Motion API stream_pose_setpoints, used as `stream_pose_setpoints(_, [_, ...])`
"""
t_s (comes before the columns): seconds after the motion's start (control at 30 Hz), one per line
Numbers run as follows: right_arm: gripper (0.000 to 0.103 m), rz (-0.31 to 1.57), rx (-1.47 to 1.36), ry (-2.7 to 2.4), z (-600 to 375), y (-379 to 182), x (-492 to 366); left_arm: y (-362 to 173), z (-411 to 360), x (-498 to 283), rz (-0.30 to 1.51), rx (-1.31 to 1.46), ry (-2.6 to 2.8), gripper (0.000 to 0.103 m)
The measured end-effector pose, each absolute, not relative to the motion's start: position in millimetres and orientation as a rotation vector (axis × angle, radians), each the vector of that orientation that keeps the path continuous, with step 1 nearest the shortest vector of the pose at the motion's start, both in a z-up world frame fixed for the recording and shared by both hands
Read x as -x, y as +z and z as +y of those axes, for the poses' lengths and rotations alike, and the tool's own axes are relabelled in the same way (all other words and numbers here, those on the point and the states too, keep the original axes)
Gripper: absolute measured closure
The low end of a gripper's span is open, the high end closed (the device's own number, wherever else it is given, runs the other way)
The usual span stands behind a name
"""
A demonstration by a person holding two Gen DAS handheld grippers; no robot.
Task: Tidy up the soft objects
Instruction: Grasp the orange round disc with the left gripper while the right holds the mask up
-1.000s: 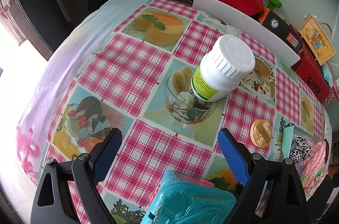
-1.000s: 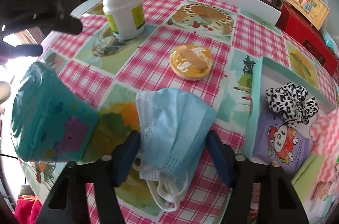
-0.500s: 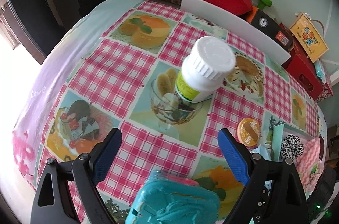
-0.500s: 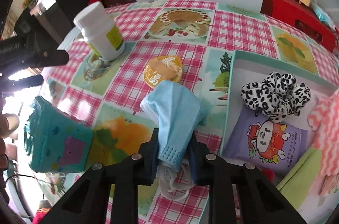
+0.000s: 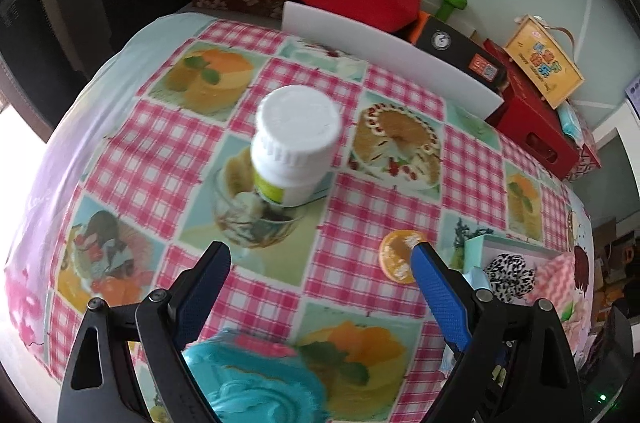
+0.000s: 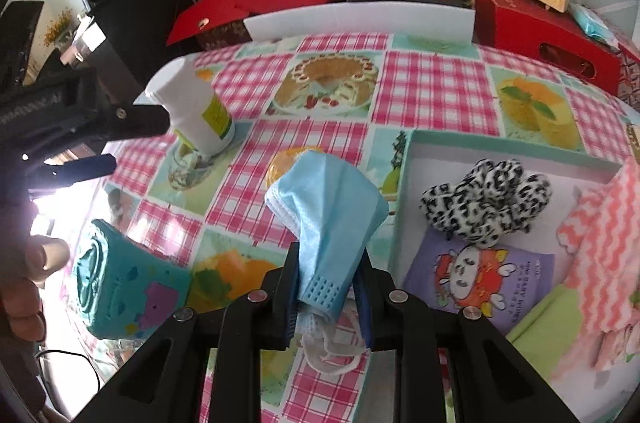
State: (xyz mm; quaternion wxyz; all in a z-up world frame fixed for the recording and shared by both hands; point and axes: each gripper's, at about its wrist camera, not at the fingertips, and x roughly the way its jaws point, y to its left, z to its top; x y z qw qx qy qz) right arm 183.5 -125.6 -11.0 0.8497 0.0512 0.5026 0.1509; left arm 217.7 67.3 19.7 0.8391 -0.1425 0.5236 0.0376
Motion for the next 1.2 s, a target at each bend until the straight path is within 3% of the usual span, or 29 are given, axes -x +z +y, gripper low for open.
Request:
stream_pose_setpoints(0.67, [0.078,0.957,-0.171,0.157,-189.6,23.1,-179.2,-4.7,-6.1,-247.9,1.141,0.181,-0.031,0.012])
stream_pose_setpoints(0.7, [0.078,0.958,-0.172,0.149,-191.6,22.6,-178.9,-7.6,-8.4,-249.5,1.144,0.177,-0.033,0.013])
stream_pose_setpoints(0.77, [0.078,0.961,-0.183,0.137,-197.1,21.8,-178.8,-16.0,-13.7,-253.6,1.16,0.173,-0.04,0.027])
stream_pose_setpoints(0.8, [0.078,0.962,-0.19,0.135,-199.1,21.3,-178.9,-21.1,-15.6,-255.9,1.171,0.174,-0.043,0.029])
stream_pose_setpoints(1.2, [0.078,0.969,-0.206,0.126,-205.2,18.2,-179.3,-52.8,-18.6,-264.4,1.234,0.16,-0.011,0.031])
